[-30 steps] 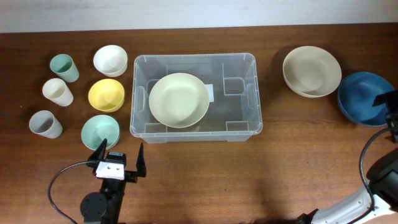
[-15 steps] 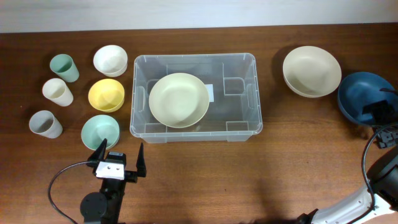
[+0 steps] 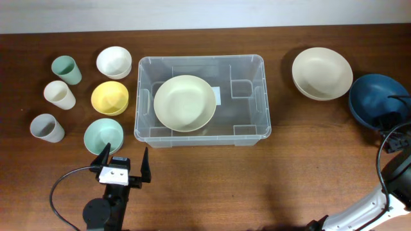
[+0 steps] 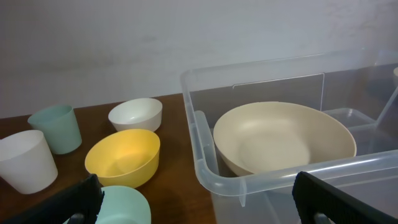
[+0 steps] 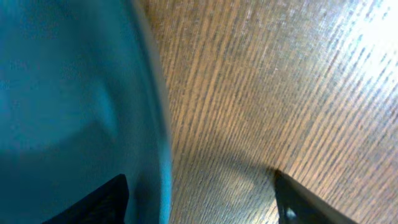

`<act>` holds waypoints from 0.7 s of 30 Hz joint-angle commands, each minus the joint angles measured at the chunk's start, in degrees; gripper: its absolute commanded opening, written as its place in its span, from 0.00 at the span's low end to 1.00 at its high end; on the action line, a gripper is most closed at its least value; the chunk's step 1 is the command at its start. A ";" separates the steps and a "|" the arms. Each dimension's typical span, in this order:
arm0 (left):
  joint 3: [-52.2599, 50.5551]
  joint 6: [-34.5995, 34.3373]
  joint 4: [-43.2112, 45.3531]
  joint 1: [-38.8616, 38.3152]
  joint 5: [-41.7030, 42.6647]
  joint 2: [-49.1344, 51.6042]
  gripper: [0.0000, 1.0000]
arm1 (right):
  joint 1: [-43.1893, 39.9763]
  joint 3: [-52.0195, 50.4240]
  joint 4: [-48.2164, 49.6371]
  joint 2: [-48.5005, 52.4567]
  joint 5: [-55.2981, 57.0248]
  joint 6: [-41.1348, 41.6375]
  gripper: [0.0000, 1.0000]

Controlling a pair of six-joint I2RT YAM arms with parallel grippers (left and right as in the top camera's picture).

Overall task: Pack container
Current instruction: 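Move the right gripper to the dark teal bowl and grasp its rim, then lift the teal bowl with the right gripper and carry it over the bin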

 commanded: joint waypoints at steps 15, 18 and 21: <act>-0.13 0.92 -0.28 0.28 0.00 -0.24 0.99 | -9.88 -0.42 -1.27 0.87 -4.70 -0.24 0.04; -0.13 0.92 -0.31 0.28 0.00 -0.24 0.99 | -11.41 -0.33 -1.40 0.83 -7.13 -0.22 0.04; -0.13 0.92 -0.28 0.28 0.00 -0.24 0.99 | -12.22 0.59 -1.40 -0.20 -12.04 -0.37 0.04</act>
